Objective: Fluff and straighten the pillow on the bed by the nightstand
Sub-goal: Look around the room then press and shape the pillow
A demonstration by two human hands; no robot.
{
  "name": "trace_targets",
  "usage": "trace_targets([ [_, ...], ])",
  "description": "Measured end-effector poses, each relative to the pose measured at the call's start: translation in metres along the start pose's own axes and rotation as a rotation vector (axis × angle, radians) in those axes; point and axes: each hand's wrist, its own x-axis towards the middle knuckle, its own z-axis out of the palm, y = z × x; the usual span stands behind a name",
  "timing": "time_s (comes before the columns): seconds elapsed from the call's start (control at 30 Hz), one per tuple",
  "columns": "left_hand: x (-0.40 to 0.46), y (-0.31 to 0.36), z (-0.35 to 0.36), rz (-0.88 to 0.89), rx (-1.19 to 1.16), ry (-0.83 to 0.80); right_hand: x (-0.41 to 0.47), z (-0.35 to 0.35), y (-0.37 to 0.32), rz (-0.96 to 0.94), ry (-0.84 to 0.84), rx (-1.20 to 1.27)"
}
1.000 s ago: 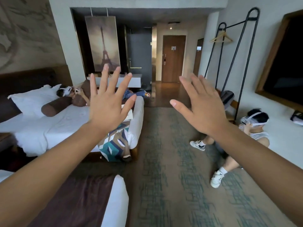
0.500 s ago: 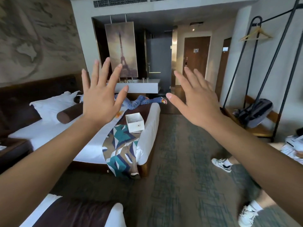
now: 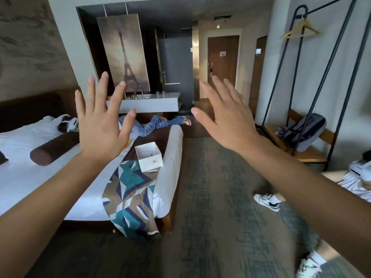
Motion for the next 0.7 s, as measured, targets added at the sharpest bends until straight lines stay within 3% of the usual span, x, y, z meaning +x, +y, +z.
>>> trace_targets([
  [0.4,0.092,-0.098,0.145,-0.031,-0.101,0.073,0.137,0.103,-0.007,0.018,0.008,-0.027],
  [0.7,0.113,-0.166,0.236,-0.062,0.003,-0.011,0.24,0.229,-0.011,-0.089,0.001,0.102],
])
